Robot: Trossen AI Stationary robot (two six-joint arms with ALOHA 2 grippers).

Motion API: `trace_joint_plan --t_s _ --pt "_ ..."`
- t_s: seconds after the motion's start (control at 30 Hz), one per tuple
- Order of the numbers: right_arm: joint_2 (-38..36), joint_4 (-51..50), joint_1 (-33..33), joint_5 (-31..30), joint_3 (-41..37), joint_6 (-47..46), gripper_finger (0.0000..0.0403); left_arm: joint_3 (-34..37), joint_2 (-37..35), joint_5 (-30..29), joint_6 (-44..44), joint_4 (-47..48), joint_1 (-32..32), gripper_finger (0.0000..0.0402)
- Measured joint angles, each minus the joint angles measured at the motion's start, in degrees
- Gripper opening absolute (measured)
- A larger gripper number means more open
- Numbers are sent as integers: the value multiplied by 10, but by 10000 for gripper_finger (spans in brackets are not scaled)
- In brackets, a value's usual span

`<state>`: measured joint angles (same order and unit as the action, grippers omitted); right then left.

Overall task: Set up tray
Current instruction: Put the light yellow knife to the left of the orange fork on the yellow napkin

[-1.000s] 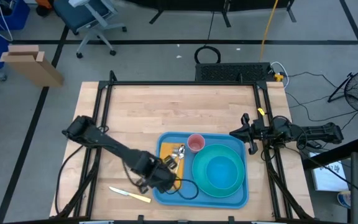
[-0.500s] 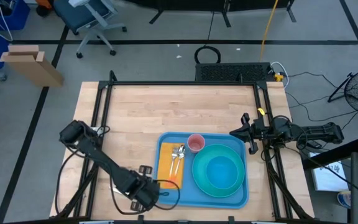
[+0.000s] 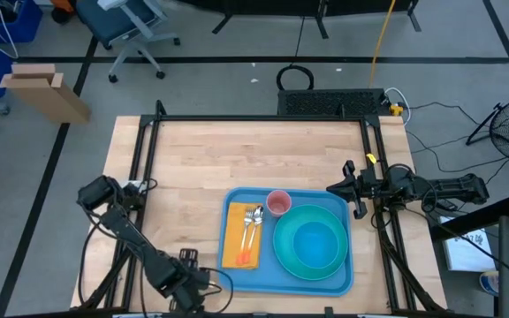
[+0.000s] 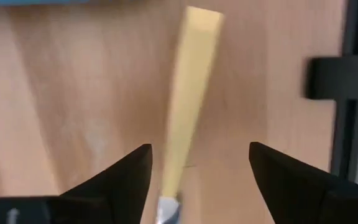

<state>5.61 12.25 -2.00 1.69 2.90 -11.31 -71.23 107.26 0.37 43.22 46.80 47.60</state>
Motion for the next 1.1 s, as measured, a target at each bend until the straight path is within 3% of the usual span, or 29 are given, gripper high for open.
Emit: trace_joint_plan --t_s 0.2,0.5,0.7,1.0,1.1 --pt "0 0 0 0 0 0 0 25 0 -27 11 -4 13 272" --pt "0 0 0 -1 0 0 0 76 -5 -10 7 -60 13 218" --pt "0 0 0 -1 0 0 0 79 -3 -7 -24 -62 13 166" --pt "0 0 0 -1 0 0 0 75 -2 28 -85 -70 -5 42" --pt "0 -1 0 -1 0 0 0 51 1 55 -133 -54 -16 42"
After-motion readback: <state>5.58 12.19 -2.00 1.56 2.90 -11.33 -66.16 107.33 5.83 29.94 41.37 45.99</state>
